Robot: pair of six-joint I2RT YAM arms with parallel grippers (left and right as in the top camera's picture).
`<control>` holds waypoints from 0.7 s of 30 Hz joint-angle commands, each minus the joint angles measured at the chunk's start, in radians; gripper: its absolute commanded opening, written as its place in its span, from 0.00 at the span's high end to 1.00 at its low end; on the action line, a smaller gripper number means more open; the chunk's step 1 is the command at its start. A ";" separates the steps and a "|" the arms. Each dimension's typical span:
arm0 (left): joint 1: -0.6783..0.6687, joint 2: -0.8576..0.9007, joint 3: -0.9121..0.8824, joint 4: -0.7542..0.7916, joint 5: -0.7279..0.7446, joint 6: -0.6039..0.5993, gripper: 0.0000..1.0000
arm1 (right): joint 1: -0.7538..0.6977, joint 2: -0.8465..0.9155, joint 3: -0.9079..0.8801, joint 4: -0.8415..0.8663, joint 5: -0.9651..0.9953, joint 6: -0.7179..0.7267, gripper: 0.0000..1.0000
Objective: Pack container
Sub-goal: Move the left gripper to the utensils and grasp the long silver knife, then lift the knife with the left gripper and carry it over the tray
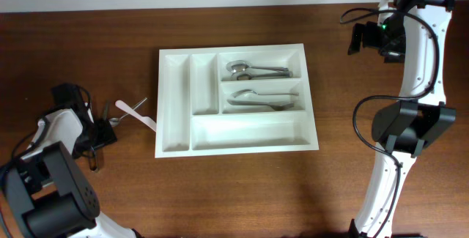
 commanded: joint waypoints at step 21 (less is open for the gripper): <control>0.004 0.066 -0.017 0.001 0.007 0.013 0.58 | 0.003 0.000 0.019 0.002 0.009 0.009 0.01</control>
